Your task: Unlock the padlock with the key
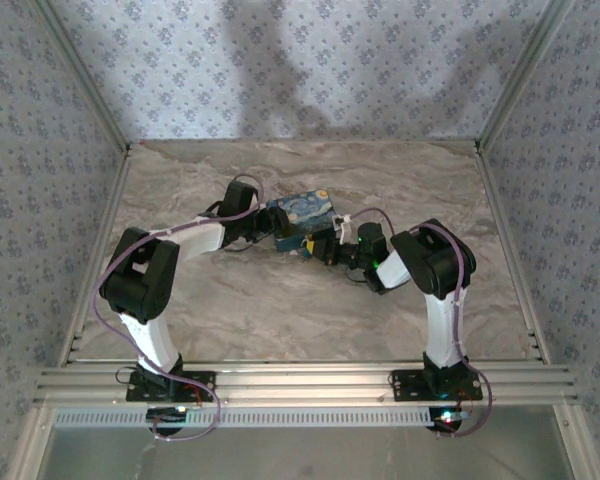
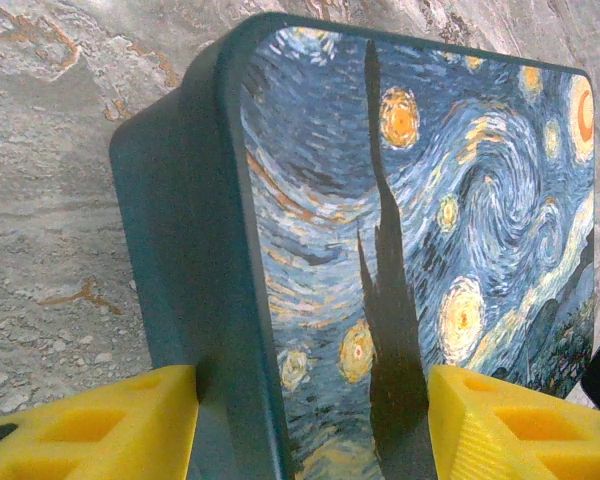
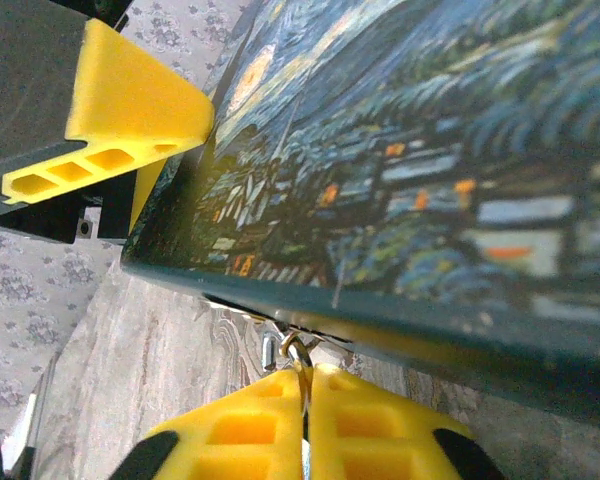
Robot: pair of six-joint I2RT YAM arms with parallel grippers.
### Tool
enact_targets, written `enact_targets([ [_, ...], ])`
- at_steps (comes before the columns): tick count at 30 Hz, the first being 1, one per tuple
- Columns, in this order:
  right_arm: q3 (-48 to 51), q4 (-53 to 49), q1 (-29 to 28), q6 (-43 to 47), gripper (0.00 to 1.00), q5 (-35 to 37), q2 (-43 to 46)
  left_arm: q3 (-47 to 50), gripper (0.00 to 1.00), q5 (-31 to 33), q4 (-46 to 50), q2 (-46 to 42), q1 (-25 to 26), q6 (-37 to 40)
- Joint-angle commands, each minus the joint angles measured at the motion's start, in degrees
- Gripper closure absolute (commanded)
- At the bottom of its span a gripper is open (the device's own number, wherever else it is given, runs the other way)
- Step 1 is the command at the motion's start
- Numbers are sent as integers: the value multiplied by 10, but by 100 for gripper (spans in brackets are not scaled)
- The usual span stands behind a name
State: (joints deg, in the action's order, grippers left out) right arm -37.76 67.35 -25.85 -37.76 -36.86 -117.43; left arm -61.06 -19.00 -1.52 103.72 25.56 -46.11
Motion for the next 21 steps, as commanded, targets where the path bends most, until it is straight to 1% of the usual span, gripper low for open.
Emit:
enact_targets([
  [1,0,3,2,-5,95,7,-6,16,40,14,35,18,6,2],
  [6,16,37,8,-43,100,31,-4,27,40,17,31,15,9,1],
  [12,44,73,11,-90,100,81,16,49,40,23,25,3,19,-4],
  [15,60,104,13,-129,100,106,22,61,40,25,20,-5,25,-9],
  [18,67,124,13,-162,100,121,21,72,40,28,18,-14,32,-13],
  [21,64,124,8,-172,100,124,24,80,40,29,17,-21,41,-16],
])
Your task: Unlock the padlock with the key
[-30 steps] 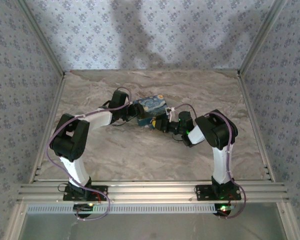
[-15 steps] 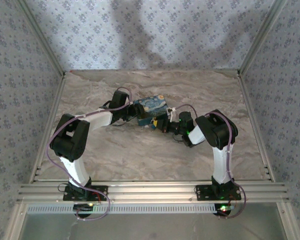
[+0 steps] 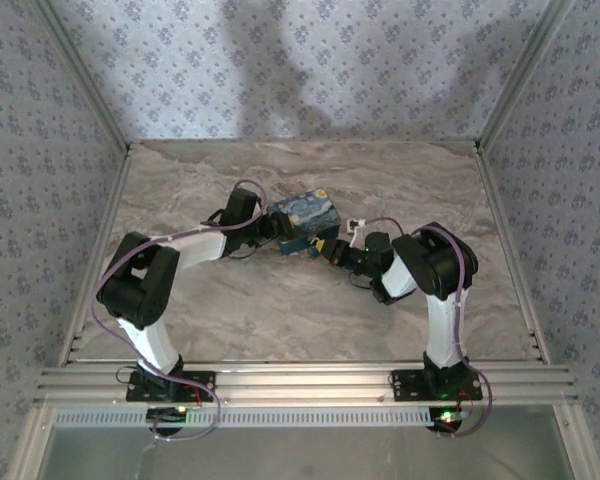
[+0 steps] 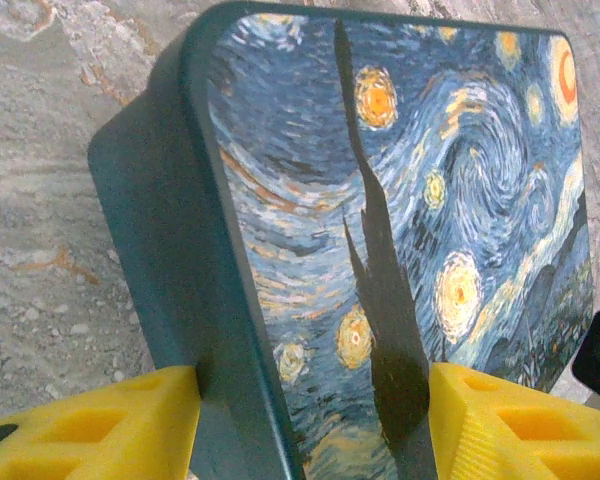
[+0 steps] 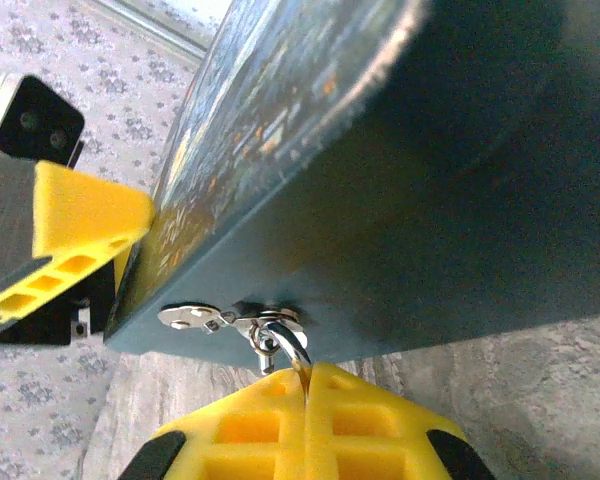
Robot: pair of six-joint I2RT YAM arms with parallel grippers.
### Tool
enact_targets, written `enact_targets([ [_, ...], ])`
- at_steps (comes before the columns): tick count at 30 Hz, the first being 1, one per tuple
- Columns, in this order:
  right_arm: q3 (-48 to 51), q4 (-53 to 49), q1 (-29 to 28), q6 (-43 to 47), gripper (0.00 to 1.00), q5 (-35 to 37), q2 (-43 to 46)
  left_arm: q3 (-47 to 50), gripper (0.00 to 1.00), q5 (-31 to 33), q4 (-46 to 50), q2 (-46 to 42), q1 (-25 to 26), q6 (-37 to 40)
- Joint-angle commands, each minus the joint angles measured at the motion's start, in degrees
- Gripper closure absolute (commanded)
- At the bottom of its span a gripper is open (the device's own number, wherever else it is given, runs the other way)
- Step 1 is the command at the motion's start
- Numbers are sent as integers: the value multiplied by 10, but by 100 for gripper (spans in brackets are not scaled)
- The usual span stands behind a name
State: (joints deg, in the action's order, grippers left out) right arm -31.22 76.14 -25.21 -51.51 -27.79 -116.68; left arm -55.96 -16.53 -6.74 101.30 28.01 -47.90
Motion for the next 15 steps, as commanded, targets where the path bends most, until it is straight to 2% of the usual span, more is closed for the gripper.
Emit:
enact_targets([
  [1,-3,36,1,-37,100,35,17,32,40,5,69,1,19,0],
  [15,-2,32,18,-71,100,76,49,68,40,14,57,-14,26,-13],
])
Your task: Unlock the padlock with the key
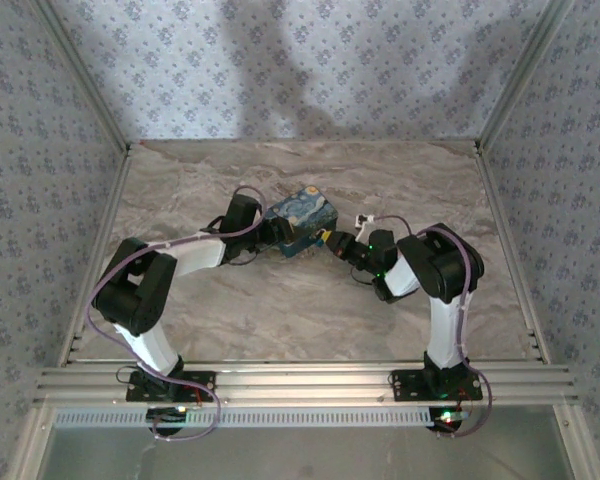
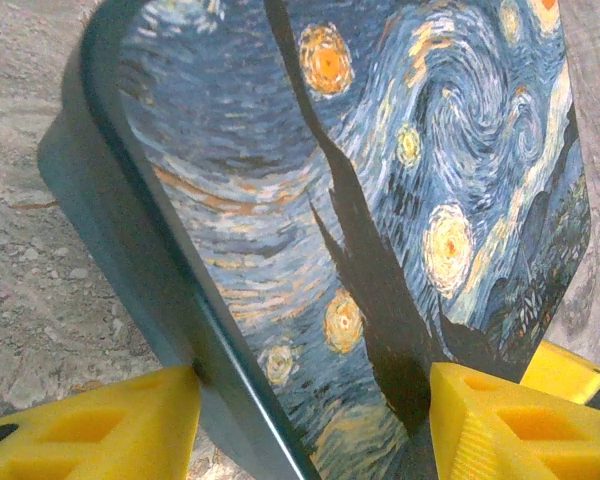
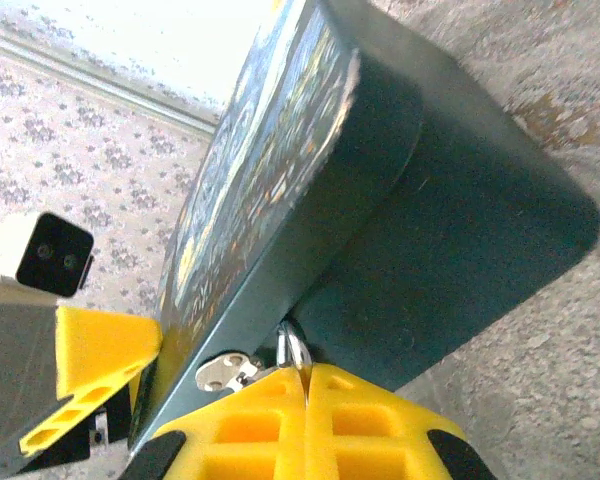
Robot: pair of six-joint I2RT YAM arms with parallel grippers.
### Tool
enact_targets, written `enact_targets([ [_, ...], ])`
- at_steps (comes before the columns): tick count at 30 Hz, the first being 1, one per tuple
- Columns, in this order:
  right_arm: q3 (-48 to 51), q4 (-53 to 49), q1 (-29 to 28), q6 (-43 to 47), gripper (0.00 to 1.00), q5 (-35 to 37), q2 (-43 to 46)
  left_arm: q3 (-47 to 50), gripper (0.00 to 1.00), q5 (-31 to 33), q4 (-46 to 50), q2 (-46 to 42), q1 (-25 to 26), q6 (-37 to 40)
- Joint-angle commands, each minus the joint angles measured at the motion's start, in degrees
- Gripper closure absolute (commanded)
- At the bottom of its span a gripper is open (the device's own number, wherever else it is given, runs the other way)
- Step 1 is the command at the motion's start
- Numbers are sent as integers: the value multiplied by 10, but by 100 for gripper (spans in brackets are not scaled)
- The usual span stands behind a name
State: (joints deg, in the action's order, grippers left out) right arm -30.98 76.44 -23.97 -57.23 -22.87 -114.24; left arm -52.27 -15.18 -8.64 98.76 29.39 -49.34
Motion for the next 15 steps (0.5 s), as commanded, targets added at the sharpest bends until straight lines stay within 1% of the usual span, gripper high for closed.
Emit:
enact_targets([
  [1,0,24,8,-11,100,33,29,32,40,1,74,10,12,1],
  [5,33,-7,17,19,100,48,65,31,38,-3,76,-5,1,5],
  [9,68,-79,26,58,100,37,139,15,35,-5,96,-33,-14,24],
  [12,76,-198,24,91,100,6,214,1,31,-10,106,-57,-26,38],
  [13,80,-244,18,109,100,2,244,-2,28,-11,110,-67,-31,43],
  [15,85,-358,8,141,100,7,314,-4,25,-10,114,-88,-39,52],
])
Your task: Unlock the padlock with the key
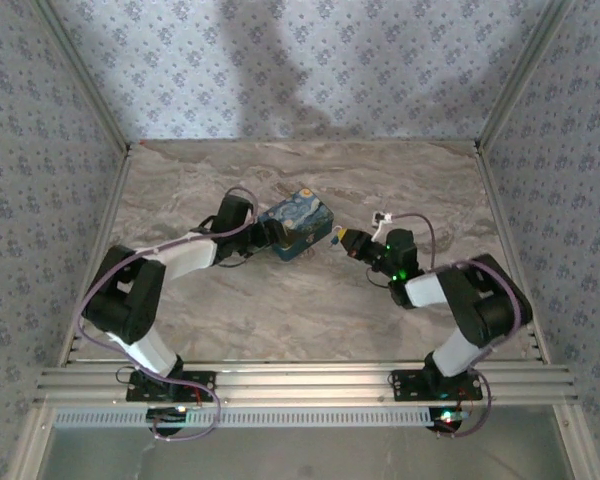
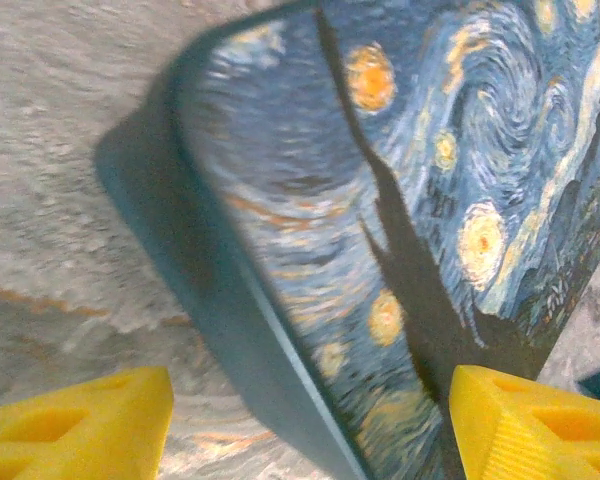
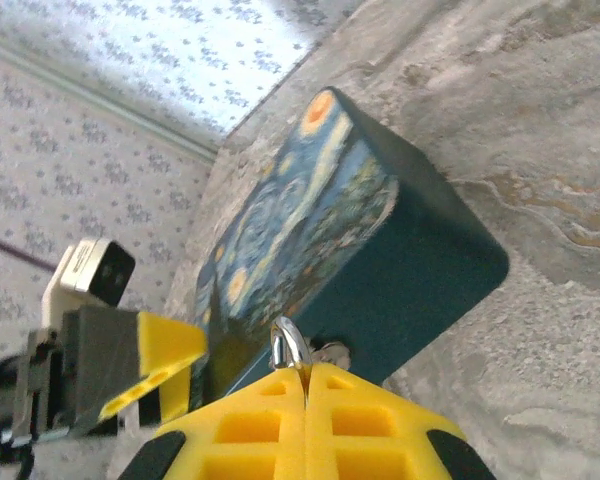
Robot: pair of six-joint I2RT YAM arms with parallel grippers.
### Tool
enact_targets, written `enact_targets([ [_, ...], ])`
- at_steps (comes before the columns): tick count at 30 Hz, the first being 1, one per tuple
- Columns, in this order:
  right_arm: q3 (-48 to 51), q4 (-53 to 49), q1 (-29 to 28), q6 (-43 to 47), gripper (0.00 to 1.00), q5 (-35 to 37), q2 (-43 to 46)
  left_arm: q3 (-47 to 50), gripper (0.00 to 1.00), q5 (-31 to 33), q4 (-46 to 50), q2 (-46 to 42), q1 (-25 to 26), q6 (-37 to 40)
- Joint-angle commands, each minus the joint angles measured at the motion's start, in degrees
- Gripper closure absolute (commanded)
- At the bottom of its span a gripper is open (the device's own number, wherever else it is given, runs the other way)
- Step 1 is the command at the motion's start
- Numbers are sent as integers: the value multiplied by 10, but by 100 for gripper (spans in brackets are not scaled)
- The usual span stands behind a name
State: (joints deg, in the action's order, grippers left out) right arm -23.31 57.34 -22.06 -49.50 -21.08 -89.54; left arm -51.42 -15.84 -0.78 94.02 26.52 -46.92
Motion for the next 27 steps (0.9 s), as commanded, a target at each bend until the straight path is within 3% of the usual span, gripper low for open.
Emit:
enact_targets([
  [1,7,-236,-18,85,100,-6,104,-10,24,-1,35,-53,-15,32],
  [5,-8,-457,-32,145,100,-2,211,6,21,11,36,-108,-32,54],
  [7,-14,-514,-36,160,100,-19,231,15,21,18,38,-135,-38,65],
  [15,-36,-571,-45,172,100,-74,175,30,19,41,80,-225,-63,100],
  [21,-60,-568,-23,190,70,-68,126,49,17,56,99,-269,-91,110],
  [27,-94,-629,19,248,48,7,196,67,17,80,118,-315,-147,132],
])
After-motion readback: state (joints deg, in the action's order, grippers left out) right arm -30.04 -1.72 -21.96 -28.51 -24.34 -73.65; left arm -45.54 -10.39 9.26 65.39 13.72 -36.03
